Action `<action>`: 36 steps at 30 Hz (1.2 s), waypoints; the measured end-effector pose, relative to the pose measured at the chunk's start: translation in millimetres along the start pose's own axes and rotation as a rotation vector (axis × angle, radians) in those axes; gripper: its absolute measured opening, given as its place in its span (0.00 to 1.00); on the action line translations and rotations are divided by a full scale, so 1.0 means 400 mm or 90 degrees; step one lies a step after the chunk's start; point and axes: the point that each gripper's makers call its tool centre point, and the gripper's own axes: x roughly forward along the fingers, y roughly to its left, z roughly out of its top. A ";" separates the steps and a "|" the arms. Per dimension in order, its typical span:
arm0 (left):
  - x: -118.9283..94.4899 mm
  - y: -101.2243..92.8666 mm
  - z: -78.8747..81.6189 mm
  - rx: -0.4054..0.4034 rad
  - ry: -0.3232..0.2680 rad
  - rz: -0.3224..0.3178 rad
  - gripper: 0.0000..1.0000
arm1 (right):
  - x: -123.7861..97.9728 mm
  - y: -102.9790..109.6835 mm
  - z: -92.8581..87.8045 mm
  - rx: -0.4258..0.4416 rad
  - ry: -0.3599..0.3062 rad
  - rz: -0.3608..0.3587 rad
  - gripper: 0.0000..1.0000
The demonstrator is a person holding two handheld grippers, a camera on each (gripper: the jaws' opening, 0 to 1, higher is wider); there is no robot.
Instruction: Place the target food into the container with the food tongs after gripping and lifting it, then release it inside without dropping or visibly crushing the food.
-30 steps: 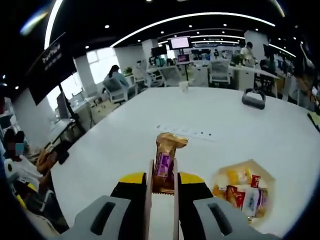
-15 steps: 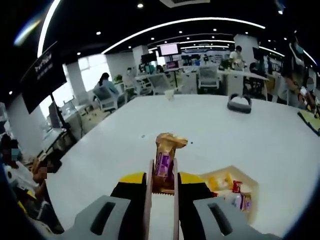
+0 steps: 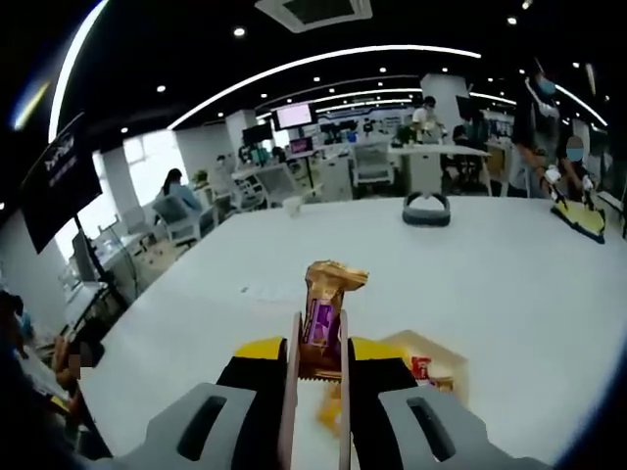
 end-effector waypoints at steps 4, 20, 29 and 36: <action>-0.001 0.000 0.000 0.001 0.001 -0.001 0.45 | -0.011 -0.022 0.006 0.016 -0.009 -0.013 0.23; -0.004 -0.005 -0.001 0.003 0.000 0.001 0.45 | -0.009 -0.053 0.019 0.036 -0.019 -0.027 0.23; -0.006 -0.004 0.001 0.002 -0.004 0.007 0.45 | -0.018 -0.037 0.019 0.041 -0.020 -0.027 0.23; -0.004 -0.005 0.001 0.000 -0.006 0.008 0.45 | -0.022 -0.031 0.019 0.042 -0.019 -0.026 0.23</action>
